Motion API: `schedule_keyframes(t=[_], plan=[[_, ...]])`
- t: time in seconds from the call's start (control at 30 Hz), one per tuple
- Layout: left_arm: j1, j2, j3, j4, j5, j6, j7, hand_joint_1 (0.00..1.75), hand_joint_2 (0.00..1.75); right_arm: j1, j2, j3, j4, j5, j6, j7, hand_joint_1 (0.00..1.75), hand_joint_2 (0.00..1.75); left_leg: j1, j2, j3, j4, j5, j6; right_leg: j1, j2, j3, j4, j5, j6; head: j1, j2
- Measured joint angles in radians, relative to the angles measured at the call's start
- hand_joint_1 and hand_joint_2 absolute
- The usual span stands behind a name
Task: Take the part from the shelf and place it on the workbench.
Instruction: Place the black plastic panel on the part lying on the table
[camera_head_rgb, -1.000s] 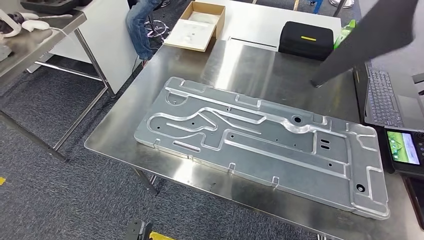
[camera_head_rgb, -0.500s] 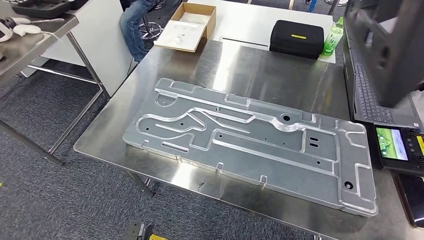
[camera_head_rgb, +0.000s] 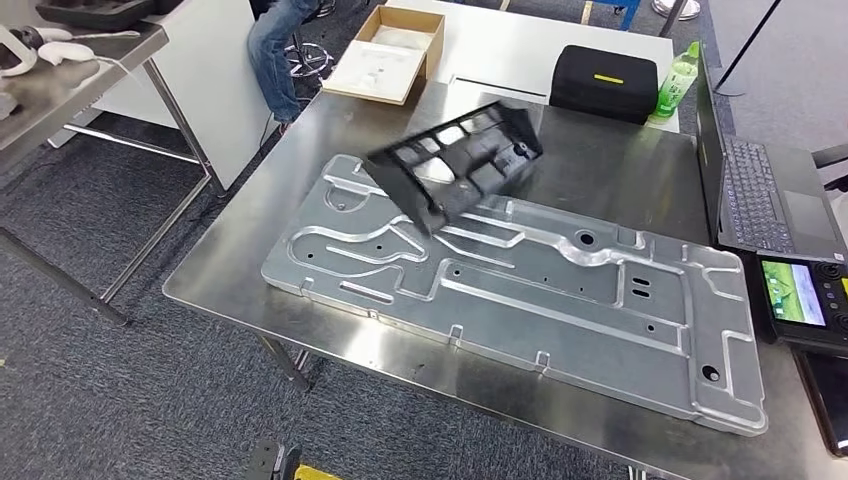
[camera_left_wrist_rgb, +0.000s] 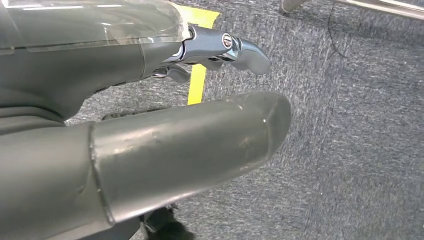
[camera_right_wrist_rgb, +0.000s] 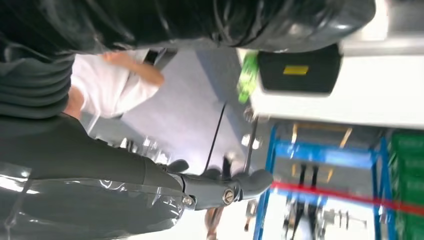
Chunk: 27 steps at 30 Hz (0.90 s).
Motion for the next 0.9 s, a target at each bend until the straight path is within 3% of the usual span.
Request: schedule_keyframes(t=[0.03,0.17,0.23,0.3,0.33,0.37,0.4,0.47,0.53,0.63,0.7,0.73,0.83,0.87,0.9], plan=[[-0.001,0.000,0.000,0.000,0.000,0.001,0.000,0.00,0.00,0.003,0.005,0.001,0.006,0.033,-0.038,-0.002,0.00,0.00,-0.002,0.000,-0.002,0.002,-0.001,-0.004,0.003,0.001,0.014,-0.032,0.007,-0.005,0.000,0.000],[-0.002,-0.002,0.002,0.000,0.000,0.004,0.001,0.00,0.00,0.017,0.021,0.007,0.040,0.103,-0.088,-0.031,0.00,0.00,-0.003,0.000,-0.010,0.016,-0.012,-0.022,0.001,0.003,0.014,-0.045,0.012,-0.028,0.000,0.000],[-0.002,-0.002,0.003,0.000,0.001,0.004,0.001,0.00,0.00,0.018,0.032,0.010,0.050,0.154,-0.107,-0.048,0.00,0.00,-0.001,0.000,-0.043,0.091,-0.060,-0.031,-0.004,0.003,0.014,-0.048,0.016,-0.038,-0.001,0.000],[-0.002,-0.002,0.003,0.000,0.002,0.006,0.001,0.00,0.00,0.025,0.042,0.012,0.062,0.188,-0.131,-0.060,0.00,0.00,0.002,0.000,-0.102,0.226,-0.122,-0.036,-0.003,0.003,0.013,-0.048,0.016,-0.042,-0.001,0.000],[-0.002,-0.002,0.003,0.000,0.002,0.006,0.001,0.00,0.00,0.031,0.046,0.013,0.070,0.191,-0.137,-0.068,0.00,0.00,0.003,0.000,-0.126,0.278,-0.137,-0.038,-0.002,0.003,0.013,-0.048,0.016,-0.043,-0.001,0.000],[-0.002,-0.002,0.003,0.000,0.002,0.007,0.001,0.00,0.00,0.039,0.049,0.014,0.078,0.192,-0.144,-0.074,0.00,0.00,0.004,0.000,-0.135,0.295,-0.133,-0.038,-0.001,0.003,0.014,-0.048,0.015,-0.043,-0.001,0.000],[-0.002,-0.002,0.003,0.000,0.002,0.008,0.001,0.00,0.00,0.047,0.050,0.014,0.086,0.192,-0.156,-0.080,0.00,0.00,0.004,0.000,-0.124,0.271,-0.110,-0.036,-0.001,0.003,0.015,-0.047,0.015,-0.043,-0.001,0.000],[-0.002,-0.002,0.003,0.000,0.002,0.010,0.002,0.00,0.00,0.056,0.052,0.014,0.098,0.199,-0.198,-0.090,0.00,0.00,0.004,0.000,-0.061,0.134,-0.042,-0.030,0.000,0.003,0.016,-0.046,0.013,-0.040,-0.001,0.000],[-0.002,-0.002,0.003,0.000,0.002,0.012,0.003,0.00,0.00,0.063,0.052,0.013,0.109,0.210,-0.257,-0.098,0.00,0.00,0.001,0.000,-0.009,0.026,-0.009,-0.024,0.003,0.004,0.015,-0.045,0.013,-0.032,-0.001,0.000],[-0.003,-0.003,0.004,0.000,0.000,0.018,0.006,0.00,0.00,0.086,0.046,0.000,0.120,0.223,-0.363,-0.109,0.00,0.00,0.000,-0.001,0.002,0.001,-0.005,-0.014,0.005,0.004,0.014,-0.050,0.015,-0.015,-0.001,0.000],[-0.004,-0.003,0.004,0.000,0.000,0.023,0.010,0.00,0.00,0.112,0.029,-0.032,0.119,0.216,-0.457,-0.113,0.00,0.00,0.003,0.000,0.006,-0.011,0.003,-0.001,0.002,0.004,0.005,-0.028,-0.004,-0.005,0.000,0.000],[-0.005,-0.004,0.004,0.000,0.000,0.026,0.012,0.00,0.00,0.128,0.018,-0.057,0.116,0.209,-0.503,-0.114,0.00,0.00,0.005,0.001,0.008,-0.016,0.006,0.004,0.001,0.003,-0.012,0.011,-0.029,0.000,0.000,0.000],[-0.006,-0.004,0.004,0.000,0.000,0.030,0.016,0.00,0.00,0.182,-0.013,-0.128,0.102,0.204,-0.567,-0.113,0.00,0.00,0.003,0.000,0.008,-0.016,0.007,0.011,0.001,0.003,-0.100,0.194,-0.109,0.009,0.001,0.000],[-0.005,-0.005,0.004,0.000,0.000,0.031,0.017,0.00,0.00,0.198,-0.021,-0.143,0.098,0.205,-0.570,-0.112,0.00,0.00,0.002,0.000,0.008,-0.014,0.006,0.012,0.001,0.002,-0.115,0.220,-0.108,0.009,0.001,0.000],[-0.005,-0.005,0.004,0.000,0.000,0.031,0.017,0.00,0.00,0.210,-0.027,-0.156,0.093,0.205,-0.572,-0.110,0.00,0.00,0.001,0.000,0.008,-0.012,0.005,0.012,0.001,0.002,-0.109,0.205,-0.087,0.008,0.001,0.000]])
